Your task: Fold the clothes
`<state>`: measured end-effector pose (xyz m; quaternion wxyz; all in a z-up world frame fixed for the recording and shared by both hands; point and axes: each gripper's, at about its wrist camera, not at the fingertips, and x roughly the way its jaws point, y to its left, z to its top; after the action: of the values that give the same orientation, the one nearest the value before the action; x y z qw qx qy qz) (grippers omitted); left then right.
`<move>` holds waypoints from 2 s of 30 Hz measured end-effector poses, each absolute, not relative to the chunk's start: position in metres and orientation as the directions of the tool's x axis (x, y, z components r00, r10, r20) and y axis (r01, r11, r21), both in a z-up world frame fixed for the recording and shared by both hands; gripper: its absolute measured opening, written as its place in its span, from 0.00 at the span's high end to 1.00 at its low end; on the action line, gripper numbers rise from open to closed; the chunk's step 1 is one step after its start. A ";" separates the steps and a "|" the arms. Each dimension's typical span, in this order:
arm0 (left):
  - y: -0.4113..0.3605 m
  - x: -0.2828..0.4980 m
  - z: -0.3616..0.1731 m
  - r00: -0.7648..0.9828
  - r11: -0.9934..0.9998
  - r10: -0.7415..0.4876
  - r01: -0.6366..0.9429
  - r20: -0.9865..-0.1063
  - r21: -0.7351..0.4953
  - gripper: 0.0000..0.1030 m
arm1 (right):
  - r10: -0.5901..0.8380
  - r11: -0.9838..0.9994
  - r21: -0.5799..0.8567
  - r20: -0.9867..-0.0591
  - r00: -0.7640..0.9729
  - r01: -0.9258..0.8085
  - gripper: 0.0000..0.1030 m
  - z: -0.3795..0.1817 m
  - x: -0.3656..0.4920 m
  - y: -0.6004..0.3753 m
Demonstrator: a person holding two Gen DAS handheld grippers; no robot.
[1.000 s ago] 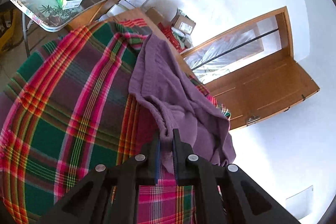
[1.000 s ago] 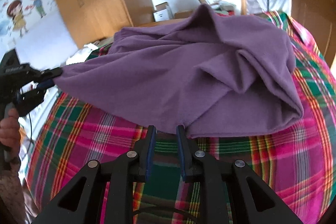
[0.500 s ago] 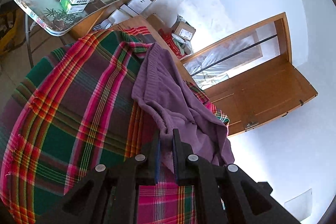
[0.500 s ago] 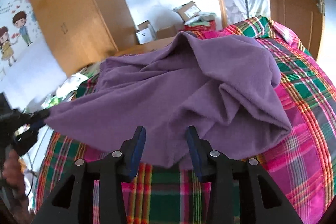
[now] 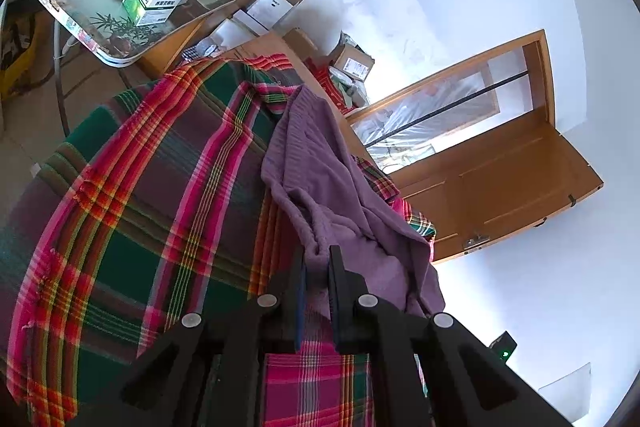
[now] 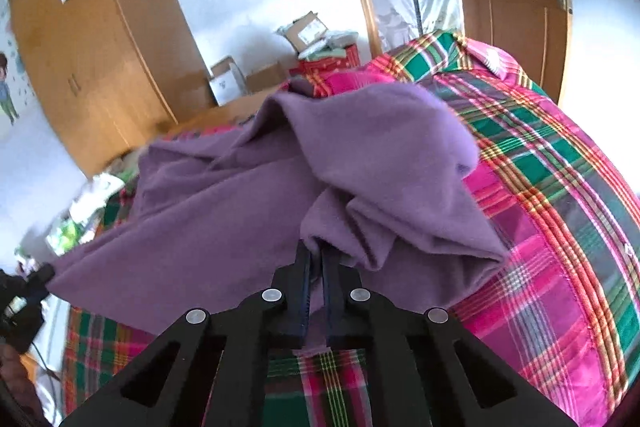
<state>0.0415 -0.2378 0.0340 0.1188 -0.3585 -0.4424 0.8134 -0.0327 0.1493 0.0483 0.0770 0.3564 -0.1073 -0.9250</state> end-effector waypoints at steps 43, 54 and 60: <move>-0.208 0.032 -0.027 -0.588 -0.608 0.447 0.354 -0.674 -0.711 0.90 | -0.303 -0.942 0.314 -0.652 -0.695 0.117 0.97 0.031 -0.024 0.153; -0.219 0.063 0.022 -0.712 -0.585 0.424 0.256 -0.559 -0.770 0.92 | -0.348 -0.923 0.351 -0.581 -0.735 0.159 0.98 0.062 0.004 0.171; -0.236 0.092 0.035 -0.747 -0.582 0.390 0.253 -0.538 -0.773 0.92 | -0.418 -0.890 0.409 -0.561 -0.715 0.200 0.98 0.073 0.023 0.176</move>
<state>0.0918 -0.2364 0.0347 0.0419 -0.3533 -0.4555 0.8161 0.0233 0.1757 0.0733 0.1695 0.3376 -0.1615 -0.9117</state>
